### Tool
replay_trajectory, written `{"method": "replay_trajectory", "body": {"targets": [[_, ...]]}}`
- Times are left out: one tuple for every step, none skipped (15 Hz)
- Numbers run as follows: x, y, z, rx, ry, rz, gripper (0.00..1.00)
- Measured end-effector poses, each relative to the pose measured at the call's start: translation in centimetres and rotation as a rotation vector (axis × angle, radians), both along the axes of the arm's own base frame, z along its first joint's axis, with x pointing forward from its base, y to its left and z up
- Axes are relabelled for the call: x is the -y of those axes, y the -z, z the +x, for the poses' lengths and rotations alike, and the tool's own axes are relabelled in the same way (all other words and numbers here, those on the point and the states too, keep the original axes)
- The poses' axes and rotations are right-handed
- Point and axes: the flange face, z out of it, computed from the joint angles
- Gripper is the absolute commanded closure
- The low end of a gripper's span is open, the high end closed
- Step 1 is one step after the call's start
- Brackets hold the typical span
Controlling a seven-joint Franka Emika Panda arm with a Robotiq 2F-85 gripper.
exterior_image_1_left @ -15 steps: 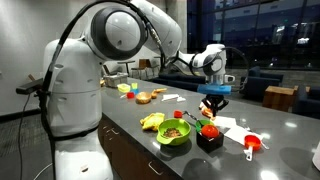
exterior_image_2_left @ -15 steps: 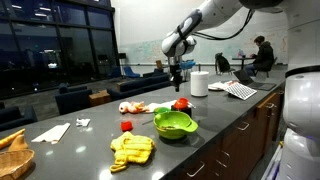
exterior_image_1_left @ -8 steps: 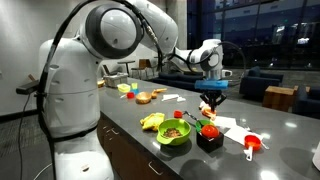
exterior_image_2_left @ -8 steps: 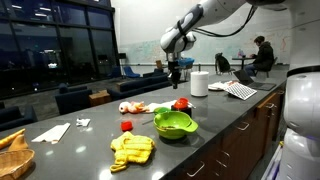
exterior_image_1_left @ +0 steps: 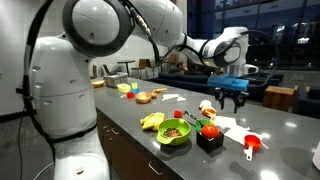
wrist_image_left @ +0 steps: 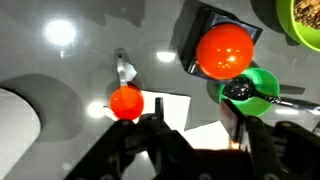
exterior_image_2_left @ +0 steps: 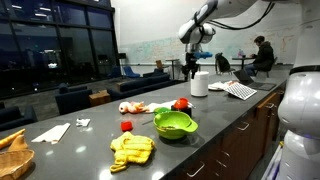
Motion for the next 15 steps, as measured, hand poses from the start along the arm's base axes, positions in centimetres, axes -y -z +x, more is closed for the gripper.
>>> {"method": "replay_trajectory", "body": {"targets": [[2.3, -0.7, -1.1, 0.019, 0.054, 0.014, 0.03], [4.4, -1.4, -2.3, 0.037, 0.102, 0.026, 0.00], [6.1, -1.9, -3.3, 0.048, 0.136, 0.027, 0.00], [7.1, -2.3, -4.0, 0.054, 0.153, 0.025, 0.00], [7.5, -2.4, -4.3, 0.054, 0.153, 0.025, 0.00], [7.2, -2.4, -4.3, 0.050, 0.142, 0.027, 0.00], [6.6, -2.3, -4.1, 0.043, 0.125, 0.030, 0.00], [5.5, -2.0, -3.7, 0.035, 0.103, 0.033, 0.00], [4.3, -1.7, -3.3, 0.025, 0.077, 0.040, 0.00], [2.9, -1.3, -2.8, 0.013, 0.050, 0.047, 0.00], [1.5, -0.8, -2.3, 0.000, 0.013, 0.054, 0.00], [-0.1, -0.3, -1.8, -0.015, -0.033, 0.063, 0.00], [-1.7, 0.3, -1.3, -0.030, -0.084, 0.072, 0.00], [-3.3, 1.0, -0.7, -0.045, -0.140, 0.080, 0.00], [-4.8, 1.7, -0.2, -0.061, -0.195, 0.087, 0.00]]}}
